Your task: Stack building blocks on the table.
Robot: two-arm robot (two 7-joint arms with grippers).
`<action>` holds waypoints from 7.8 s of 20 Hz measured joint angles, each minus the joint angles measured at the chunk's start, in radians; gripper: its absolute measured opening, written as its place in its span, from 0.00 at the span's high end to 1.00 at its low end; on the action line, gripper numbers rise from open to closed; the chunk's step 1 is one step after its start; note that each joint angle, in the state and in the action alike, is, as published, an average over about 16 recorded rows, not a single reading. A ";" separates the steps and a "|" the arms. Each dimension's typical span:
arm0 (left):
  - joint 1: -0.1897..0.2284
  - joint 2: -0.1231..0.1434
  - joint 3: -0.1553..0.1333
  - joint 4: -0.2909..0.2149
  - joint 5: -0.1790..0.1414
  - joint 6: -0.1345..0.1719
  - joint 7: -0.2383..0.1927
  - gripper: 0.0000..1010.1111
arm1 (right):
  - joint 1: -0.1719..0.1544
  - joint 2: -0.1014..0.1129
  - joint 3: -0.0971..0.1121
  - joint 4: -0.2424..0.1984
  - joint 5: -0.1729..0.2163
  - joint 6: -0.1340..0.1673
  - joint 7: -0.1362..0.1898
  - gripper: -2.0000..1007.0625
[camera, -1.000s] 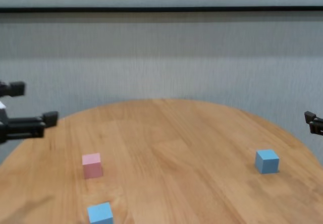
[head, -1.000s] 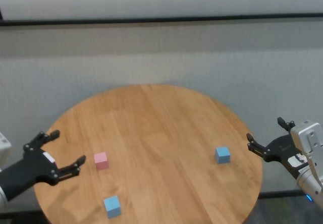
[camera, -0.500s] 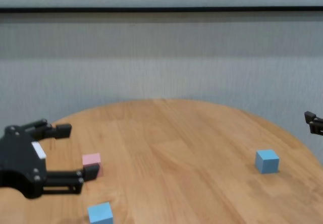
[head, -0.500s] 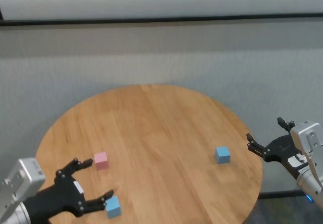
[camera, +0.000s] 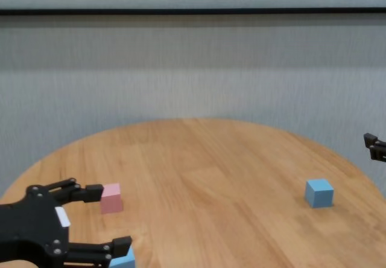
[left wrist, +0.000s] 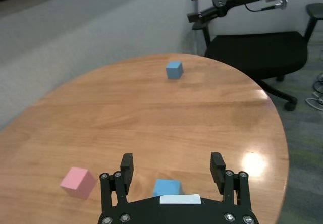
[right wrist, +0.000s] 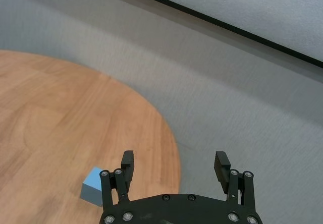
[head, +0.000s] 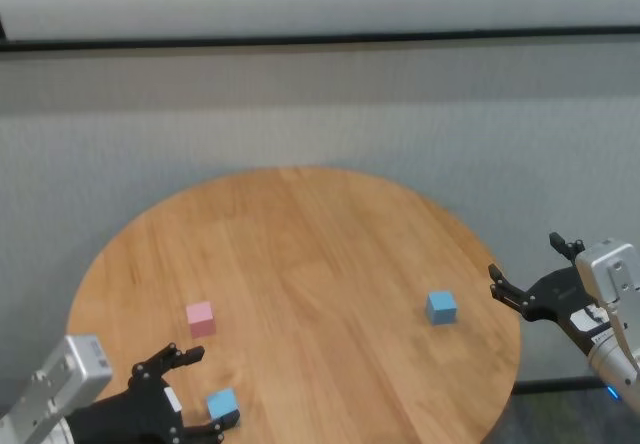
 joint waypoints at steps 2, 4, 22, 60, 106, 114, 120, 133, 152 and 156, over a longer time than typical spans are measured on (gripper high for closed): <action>-0.011 -0.009 0.006 0.018 0.006 0.000 -0.017 0.01 | 0.000 0.000 0.000 0.000 0.000 0.000 0.000 0.01; -0.022 -0.018 0.012 0.035 0.012 -0.001 -0.033 0.01 | 0.000 0.000 0.000 0.000 0.000 0.000 0.000 0.01; -0.097 -0.092 0.038 0.175 0.080 -0.024 -0.114 0.01 | 0.000 0.000 0.000 0.000 0.000 0.000 0.000 0.01; -0.154 -0.155 0.049 0.308 0.110 -0.054 -0.158 0.01 | 0.000 0.000 0.000 0.000 0.000 0.000 0.000 0.01; -0.183 -0.167 0.074 0.340 0.122 -0.002 -0.152 0.54 | 0.000 0.000 0.000 0.000 0.000 0.000 0.000 0.01; -0.202 -0.189 0.067 0.298 0.134 0.025 -0.110 0.61 | 0.000 0.000 0.000 0.000 0.000 0.000 0.000 0.01; -0.234 -0.228 0.063 0.267 0.148 0.050 -0.071 0.61 | 0.000 0.000 0.000 0.000 0.000 0.000 0.000 0.01; -0.312 -0.330 0.085 0.326 0.206 0.097 -0.005 0.61 | 0.000 0.000 0.000 0.000 0.000 0.000 0.000 0.01; -0.356 -0.416 0.120 0.423 0.250 0.133 0.006 0.61 | 0.000 0.000 0.000 0.000 0.000 0.000 0.000 0.01; -0.369 -0.432 0.125 0.453 0.253 0.133 0.001 0.61 | 0.000 0.000 0.000 0.000 0.000 0.000 0.000 0.01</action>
